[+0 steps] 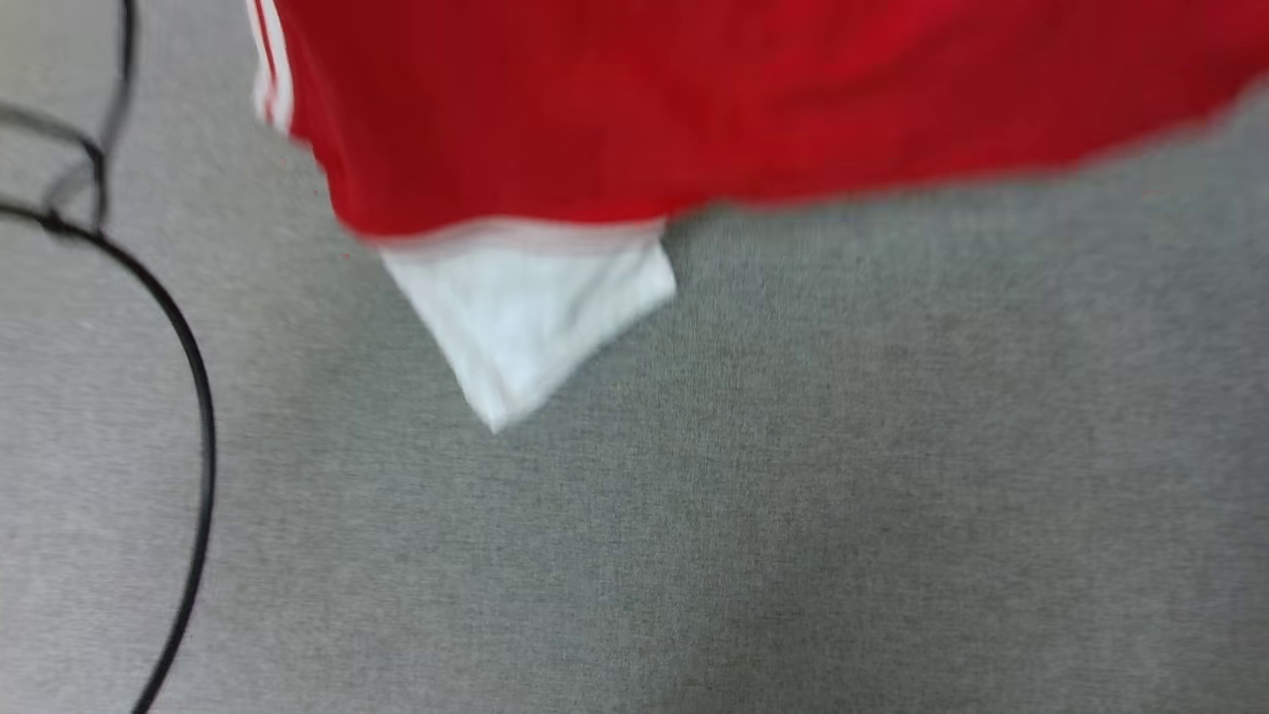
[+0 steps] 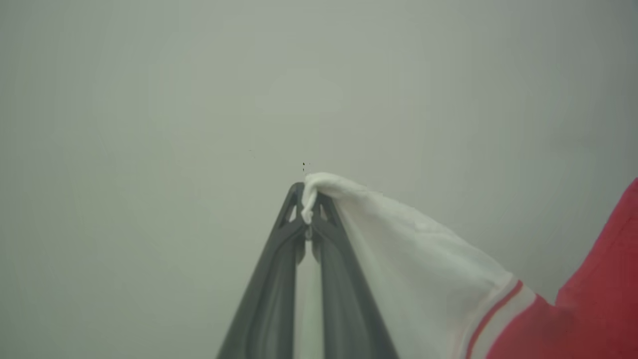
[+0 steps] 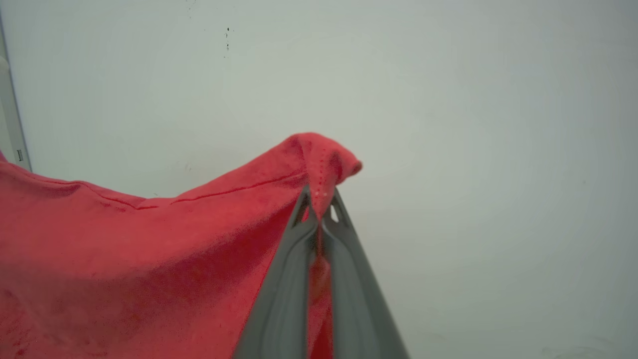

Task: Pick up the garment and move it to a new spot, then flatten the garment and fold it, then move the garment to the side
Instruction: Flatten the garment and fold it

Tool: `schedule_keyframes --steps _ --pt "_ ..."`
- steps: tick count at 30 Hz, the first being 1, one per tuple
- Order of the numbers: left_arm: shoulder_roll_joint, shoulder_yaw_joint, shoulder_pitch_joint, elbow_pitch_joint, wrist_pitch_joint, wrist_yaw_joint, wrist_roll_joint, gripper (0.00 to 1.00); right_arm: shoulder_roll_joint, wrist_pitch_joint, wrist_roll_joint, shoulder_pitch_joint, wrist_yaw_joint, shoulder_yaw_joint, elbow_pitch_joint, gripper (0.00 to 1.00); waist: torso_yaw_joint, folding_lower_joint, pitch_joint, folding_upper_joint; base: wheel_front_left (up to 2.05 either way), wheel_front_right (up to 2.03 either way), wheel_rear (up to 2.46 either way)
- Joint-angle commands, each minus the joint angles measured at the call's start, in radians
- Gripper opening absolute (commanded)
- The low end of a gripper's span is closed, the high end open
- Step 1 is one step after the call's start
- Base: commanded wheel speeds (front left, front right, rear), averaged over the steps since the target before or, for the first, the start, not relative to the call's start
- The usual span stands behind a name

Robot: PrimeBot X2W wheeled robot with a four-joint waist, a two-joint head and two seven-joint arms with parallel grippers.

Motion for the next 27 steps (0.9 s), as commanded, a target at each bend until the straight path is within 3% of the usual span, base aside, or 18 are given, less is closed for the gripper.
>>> schedule_keyframes --steps 1,7,16,22,27 --pt "-0.008 -0.002 -0.054 0.037 -0.008 -0.009 0.007 0.00 0.011 -0.015 -0.015 -0.070 -0.001 0.008 0.040 0.00 -0.005 -0.0002 0.096 0.0000 0.00 0.00 0.00" --pt "-0.040 -0.020 -0.257 0.189 -0.032 -0.043 0.027 0.00 0.026 -0.066 -0.068 -0.304 -0.001 0.055 0.205 0.00 -0.003 -0.0002 0.153 0.0000 0.00 0.00 0.00" --pt "-0.073 -0.035 -0.513 0.431 -0.094 -0.078 0.059 0.00 0.065 -0.226 -0.108 -0.597 -0.001 0.156 0.498 0.00 -0.010 -0.0002 0.194 0.0000 0.00 0.00 0.00" --pt "-0.089 -0.058 -0.552 0.560 -0.138 -0.103 0.061 0.00 0.076 -0.312 -0.085 -0.647 -0.001 0.211 0.634 0.00 -0.011 -0.0002 0.221 0.0000 0.00 0.00 0.00" --pt "-0.086 -0.065 -0.479 0.633 -0.192 -0.118 0.048 0.00 0.078 -0.372 -0.053 -0.588 -0.001 0.277 0.715 0.00 -0.012 -0.0002 0.228 0.0000 0.00 0.00 0.00"
